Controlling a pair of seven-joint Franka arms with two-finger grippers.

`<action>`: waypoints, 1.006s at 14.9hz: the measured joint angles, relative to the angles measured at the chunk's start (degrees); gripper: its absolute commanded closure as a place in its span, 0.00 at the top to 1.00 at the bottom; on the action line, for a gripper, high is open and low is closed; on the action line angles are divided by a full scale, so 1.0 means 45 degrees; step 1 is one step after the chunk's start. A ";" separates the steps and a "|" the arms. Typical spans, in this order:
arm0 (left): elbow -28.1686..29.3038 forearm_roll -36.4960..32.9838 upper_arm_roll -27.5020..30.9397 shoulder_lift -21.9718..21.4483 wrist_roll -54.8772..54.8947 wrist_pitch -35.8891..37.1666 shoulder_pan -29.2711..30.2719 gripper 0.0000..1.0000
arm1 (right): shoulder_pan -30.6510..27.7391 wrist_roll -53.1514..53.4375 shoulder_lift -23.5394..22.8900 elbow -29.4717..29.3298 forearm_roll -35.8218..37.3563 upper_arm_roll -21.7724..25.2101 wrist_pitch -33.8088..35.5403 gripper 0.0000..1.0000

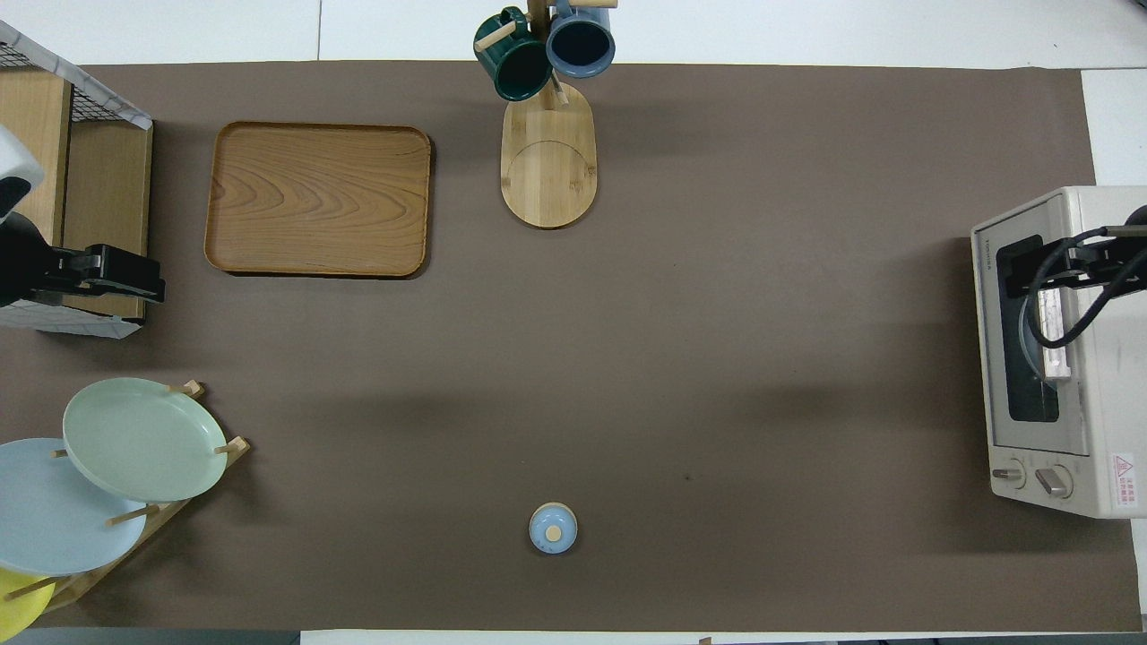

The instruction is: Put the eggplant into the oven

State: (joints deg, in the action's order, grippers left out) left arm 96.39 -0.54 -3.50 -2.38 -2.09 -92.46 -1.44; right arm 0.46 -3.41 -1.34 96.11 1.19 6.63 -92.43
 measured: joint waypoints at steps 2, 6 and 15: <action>0.0000 0.0000 0.0000 0.0000 0.0000 0.0000 0.0000 1.00 | -0.0074 0.0000 0.0000 0.0000 -0.0011 0.0011 0.0015 1.00; 0.0000 0.0000 0.0000 0.0000 0.0000 0.0000 0.0000 1.00 | -0.0043 0.0001 0.0016 -0.0012 -0.0085 0.0008 0.0612 1.00; 0.0000 0.0000 0.0000 0.0000 0.0000 0.0000 0.0000 1.00 | -0.0061 0.0297 0.0346 -0.0040 -0.0185 0.0013 0.0310 1.00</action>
State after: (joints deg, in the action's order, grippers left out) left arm 96.39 -0.54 -3.50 -2.38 -2.09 -92.46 -1.44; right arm 0.19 -2.07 0.22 95.93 0.36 6.70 -91.04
